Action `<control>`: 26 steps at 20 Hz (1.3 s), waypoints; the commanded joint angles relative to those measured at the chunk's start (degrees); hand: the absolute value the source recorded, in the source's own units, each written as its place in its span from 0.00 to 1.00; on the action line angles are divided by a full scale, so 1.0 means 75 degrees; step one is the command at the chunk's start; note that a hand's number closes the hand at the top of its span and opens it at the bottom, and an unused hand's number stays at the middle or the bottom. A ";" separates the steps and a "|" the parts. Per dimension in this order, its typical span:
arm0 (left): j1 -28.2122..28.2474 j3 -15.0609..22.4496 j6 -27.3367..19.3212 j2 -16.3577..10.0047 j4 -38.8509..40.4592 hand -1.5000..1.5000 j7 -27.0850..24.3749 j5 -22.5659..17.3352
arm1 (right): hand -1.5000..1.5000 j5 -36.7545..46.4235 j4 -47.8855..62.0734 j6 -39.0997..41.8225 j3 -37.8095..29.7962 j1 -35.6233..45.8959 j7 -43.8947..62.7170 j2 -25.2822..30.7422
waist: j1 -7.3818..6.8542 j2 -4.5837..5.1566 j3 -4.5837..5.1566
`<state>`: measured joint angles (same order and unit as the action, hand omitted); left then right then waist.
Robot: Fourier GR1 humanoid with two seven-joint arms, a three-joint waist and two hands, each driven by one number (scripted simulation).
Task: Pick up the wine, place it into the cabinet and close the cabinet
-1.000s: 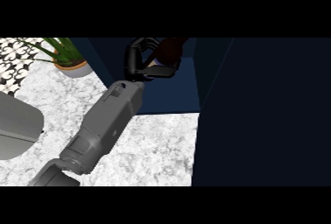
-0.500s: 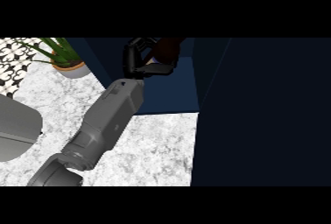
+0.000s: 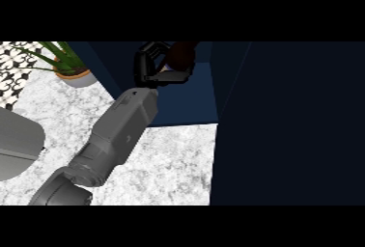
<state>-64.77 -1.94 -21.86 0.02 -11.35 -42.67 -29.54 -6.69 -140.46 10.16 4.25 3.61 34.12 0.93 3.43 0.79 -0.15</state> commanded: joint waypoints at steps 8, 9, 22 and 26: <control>-0.0184 -0.0181 -0.0425 -0.0155 0.0694 0.00 -0.0025 0.0177 | 0.00 -0.0450 -0.0434 0.0075 -0.0017 -0.0256 0.0073 0.0056 | 0.0097 0.0086 0.0022; -0.0115 -0.0077 -0.0456 -0.0112 0.0736 0.00 -0.0030 0.0296 | 0.00 -0.0134 -0.0554 -0.0143 0.0248 -0.0069 0.0241 -0.0089 | 0.0017 0.0054 0.0027; 0.0197 0.0093 -0.0996 -0.0022 0.0985 0.00 -0.0418 0.0686 | 0.00 -0.0074 -0.0321 -0.0375 0.0056 0.0570 0.0644 0.0006 | 0.0083 0.0106 0.0037; 0.0289 -0.0157 -0.1083 -0.0003 0.0857 0.00 -0.0613 0.0437 | 0.00 -0.0569 -0.0184 0.0006 -0.0044 0.0279 0.0153 0.0058 | 0.0235 0.0136 0.0027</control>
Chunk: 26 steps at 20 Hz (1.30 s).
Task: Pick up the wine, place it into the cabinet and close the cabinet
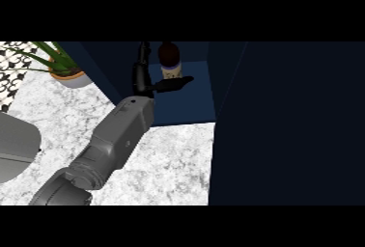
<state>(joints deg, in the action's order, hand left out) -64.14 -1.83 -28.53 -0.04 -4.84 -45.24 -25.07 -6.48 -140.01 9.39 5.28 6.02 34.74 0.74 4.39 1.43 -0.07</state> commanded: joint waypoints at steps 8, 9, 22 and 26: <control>0.0300 -0.0197 0.0679 -0.0354 -0.0084 0.00 -0.0271 -0.0018 | 0.00 0.0113 -0.0107 -0.0231 0.0363 -0.0117 -0.0010 -0.0096 | -0.0093 0.0003 0.0024; 0.0046 -0.0162 0.0329 -0.0237 -0.0013 0.00 -0.0196 0.0039 | 0.00 -0.0180 -0.0271 -0.0099 0.0158 -0.0172 -0.0033 -0.0097 | 0.0029 0.0033 0.0020; 0.0490 -0.0092 0.1260 0.0006 -0.0063 0.00 -0.0649 0.0072 | 0.00 -0.0496 -0.0372 0.0011 -0.0038 -0.0226 0.0001 0.0113 | -0.0027 -0.0026 0.0017; 0.0467 -0.0163 0.1688 0.0006 -0.0196 0.00 -0.0618 -0.0094 | 0.00 -0.0068 -0.0137 -0.0238 0.0413 0.0001 0.0030 -0.0094 | -0.0106 -0.0047 0.0022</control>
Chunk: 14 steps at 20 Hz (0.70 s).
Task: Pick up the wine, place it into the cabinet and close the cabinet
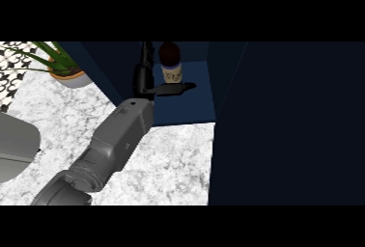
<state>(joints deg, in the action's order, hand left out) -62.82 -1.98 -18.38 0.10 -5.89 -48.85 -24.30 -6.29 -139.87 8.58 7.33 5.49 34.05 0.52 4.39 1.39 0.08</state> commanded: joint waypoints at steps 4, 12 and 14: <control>0.0508 -0.0171 0.0628 -0.0013 -0.0182 0.00 -0.0214 -0.0375 | 0.00 -0.0417 -0.1308 -0.0027 0.0039 -0.0790 0.0607 0.0089 | -0.0141 -0.0127 -0.0005; 0.0762 0.0567 0.0685 -0.0013 -0.0419 0.00 -0.0102 -0.1069 | 0.00 -0.0247 -0.0448 -0.0162 0.0015 0.0060 0.0524 0.0043 | -0.0083 -0.0164 -0.0004; 0.0855 0.0799 0.0540 -0.0013 -0.0681 0.00 -0.0026 -0.1385 | 0.00 -0.0050 0.0239 -0.0221 0.0131 0.0359 0.0056 -0.0066 | -0.0108 -0.0157 -0.0005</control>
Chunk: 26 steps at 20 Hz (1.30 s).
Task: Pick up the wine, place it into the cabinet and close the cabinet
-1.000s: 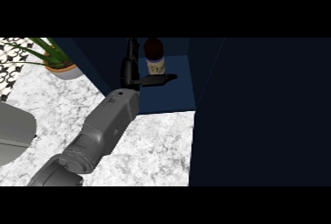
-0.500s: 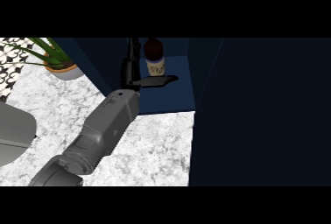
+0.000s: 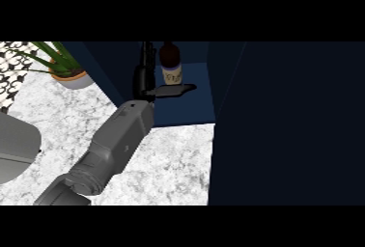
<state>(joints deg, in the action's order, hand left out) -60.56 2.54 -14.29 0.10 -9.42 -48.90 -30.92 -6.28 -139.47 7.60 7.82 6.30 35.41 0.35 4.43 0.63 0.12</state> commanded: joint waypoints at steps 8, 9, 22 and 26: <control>0.2333 0.2401 -0.0756 -0.0014 -0.2424 0.00 0.0172 -0.1446 | 0.00 0.0028 -0.0749 -0.0094 0.0170 -0.0567 0.0256 0.0065 | -0.0312 -0.0133 -0.0015; 0.2471 0.2888 -0.1131 -0.0014 -0.3069 0.00 0.0463 -0.1684 | 0.00 -0.0180 -0.0569 -0.0097 -0.0169 -0.0410 0.0102 0.0097 | -0.0330 -0.0139 -0.0018; 0.4911 0.5196 -0.3898 -0.0054 -0.7977 0.00 0.1234 -0.0881 | 0.00 -0.0626 -0.0823 0.0017 -0.0950 -0.0486 0.0221 0.0507 | -0.0637 -0.0132 -0.0023; 0.5688 0.5169 -0.3968 -0.0459 -0.9041 0.00 0.1581 -0.0611 | 0.00 0.0104 -0.1058 -0.0318 -0.0149 -0.0598 0.0277 0.0089 | -0.0610 -0.0117 -0.0018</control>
<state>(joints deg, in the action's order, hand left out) -22.47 39.97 -40.71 -1.78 -68.92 -39.40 -37.85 -4.86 -141.34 5.74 5.37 4.83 36.39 1.86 -0.14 -0.27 -0.02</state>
